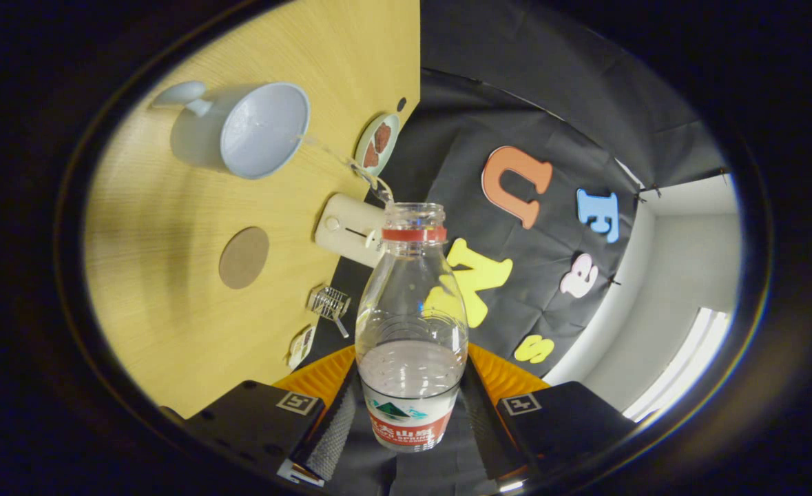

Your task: Take the bottle from table, then pour the juice into the cup, finally place the bottle on the coaster

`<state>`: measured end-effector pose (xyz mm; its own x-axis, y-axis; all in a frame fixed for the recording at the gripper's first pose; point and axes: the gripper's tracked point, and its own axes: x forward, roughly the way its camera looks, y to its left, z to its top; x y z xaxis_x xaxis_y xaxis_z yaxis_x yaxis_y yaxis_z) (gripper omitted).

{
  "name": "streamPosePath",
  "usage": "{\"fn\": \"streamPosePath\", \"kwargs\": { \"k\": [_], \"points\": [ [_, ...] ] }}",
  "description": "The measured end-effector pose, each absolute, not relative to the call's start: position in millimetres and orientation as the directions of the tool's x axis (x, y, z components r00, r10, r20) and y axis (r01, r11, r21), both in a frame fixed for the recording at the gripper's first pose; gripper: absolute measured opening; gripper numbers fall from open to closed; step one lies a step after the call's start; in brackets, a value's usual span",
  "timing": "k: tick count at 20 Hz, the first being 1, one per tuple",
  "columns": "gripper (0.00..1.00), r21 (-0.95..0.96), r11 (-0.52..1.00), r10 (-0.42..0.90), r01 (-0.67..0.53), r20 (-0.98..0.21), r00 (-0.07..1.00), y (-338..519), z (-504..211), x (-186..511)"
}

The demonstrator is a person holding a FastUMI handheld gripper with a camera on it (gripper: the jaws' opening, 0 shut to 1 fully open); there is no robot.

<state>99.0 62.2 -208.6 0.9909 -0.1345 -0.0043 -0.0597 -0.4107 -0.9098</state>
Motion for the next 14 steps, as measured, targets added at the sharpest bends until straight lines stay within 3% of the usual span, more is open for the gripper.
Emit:
{"fn": "streamPosePath", "kwargs": {
  "k": [14],
  "points": [
    [0.81,-0.886,-0.462,-0.118,-0.038,0.019,0.993,69.7,-198.2,103.1]
  ]
}}
